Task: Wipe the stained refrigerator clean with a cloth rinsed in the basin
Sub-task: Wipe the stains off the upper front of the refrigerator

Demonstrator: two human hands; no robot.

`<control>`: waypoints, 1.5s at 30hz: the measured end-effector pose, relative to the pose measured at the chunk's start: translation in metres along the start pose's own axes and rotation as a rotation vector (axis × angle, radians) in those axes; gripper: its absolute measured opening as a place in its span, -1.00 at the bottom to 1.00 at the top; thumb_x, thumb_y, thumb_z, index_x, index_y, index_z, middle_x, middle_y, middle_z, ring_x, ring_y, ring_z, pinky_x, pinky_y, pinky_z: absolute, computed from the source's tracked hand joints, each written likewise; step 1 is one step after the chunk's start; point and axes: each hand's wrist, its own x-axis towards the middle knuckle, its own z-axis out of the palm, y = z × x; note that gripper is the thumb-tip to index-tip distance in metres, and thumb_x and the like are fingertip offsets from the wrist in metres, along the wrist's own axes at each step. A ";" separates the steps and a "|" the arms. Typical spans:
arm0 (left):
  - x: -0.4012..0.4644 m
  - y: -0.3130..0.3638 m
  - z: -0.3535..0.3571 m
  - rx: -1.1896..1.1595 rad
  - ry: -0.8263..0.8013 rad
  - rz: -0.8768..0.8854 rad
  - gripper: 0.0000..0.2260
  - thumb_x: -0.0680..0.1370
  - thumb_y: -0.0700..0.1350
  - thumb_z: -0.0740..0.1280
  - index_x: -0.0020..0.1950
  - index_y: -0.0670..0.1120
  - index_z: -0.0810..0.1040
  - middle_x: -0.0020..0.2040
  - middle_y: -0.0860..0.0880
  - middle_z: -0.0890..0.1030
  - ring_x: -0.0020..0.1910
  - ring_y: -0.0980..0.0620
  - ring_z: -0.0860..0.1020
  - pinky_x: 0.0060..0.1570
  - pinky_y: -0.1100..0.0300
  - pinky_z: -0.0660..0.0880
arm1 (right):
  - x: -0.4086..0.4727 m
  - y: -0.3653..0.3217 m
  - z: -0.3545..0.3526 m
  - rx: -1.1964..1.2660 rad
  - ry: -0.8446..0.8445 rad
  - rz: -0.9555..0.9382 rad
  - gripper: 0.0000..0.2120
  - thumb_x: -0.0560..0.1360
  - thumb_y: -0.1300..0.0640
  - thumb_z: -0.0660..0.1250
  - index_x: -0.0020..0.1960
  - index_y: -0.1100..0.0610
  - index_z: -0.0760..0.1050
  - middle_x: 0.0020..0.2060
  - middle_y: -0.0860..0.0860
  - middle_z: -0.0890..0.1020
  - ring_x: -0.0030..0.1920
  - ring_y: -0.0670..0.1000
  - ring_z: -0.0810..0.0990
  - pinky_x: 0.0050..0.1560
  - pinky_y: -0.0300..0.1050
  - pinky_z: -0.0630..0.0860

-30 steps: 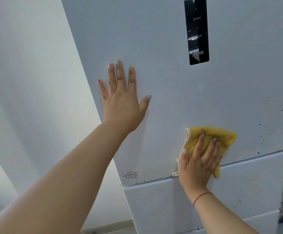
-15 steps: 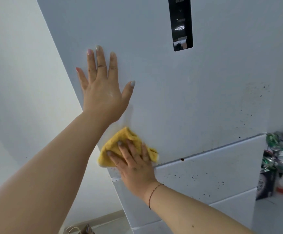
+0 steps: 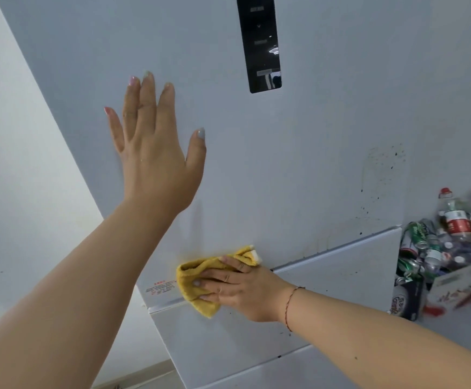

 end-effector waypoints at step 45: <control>0.054 0.161 0.087 -0.252 0.273 0.260 -0.57 0.59 -0.06 0.14 0.39 -0.25 0.42 0.41 -0.19 0.42 0.48 -0.13 0.26 0.50 -0.15 0.03 | -0.140 0.159 0.020 0.154 0.578 0.677 -0.58 0.56 -0.05 0.25 0.42 -0.16 0.34 0.49 -0.05 0.26 0.50 0.12 0.22 0.47 0.23 0.10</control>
